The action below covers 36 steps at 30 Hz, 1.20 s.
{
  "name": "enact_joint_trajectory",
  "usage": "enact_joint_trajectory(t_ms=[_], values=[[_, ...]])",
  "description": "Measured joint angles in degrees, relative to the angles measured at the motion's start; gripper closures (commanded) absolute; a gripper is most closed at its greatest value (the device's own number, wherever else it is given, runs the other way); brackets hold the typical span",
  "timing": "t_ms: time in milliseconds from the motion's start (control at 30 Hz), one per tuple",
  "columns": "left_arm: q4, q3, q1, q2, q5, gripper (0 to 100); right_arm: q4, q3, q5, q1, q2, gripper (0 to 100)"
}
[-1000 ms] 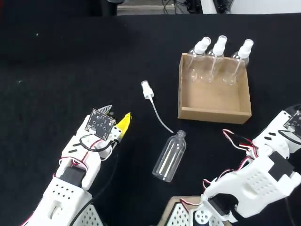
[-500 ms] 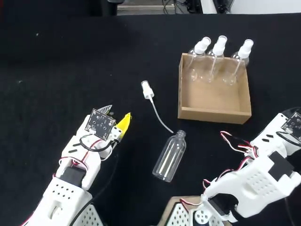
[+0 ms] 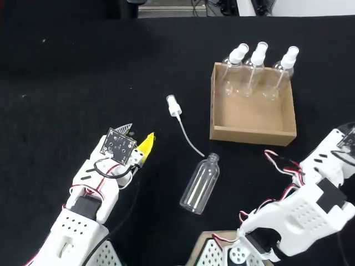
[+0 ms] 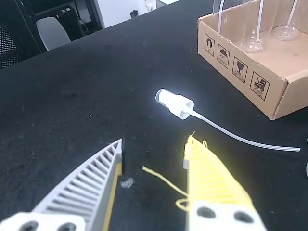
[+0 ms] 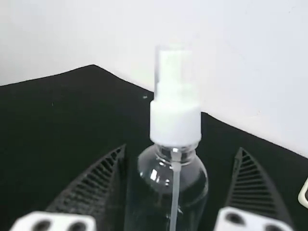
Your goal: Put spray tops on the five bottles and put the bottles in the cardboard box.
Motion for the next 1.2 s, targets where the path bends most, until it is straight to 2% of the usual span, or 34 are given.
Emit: enact_joint_trajectory(t_ms=[1200], values=[[0.00, 0.00, 0.00, 0.00, 0.00, 79, 0.18, 1.49, 0.00, 0.00, 0.00, 70.9]])
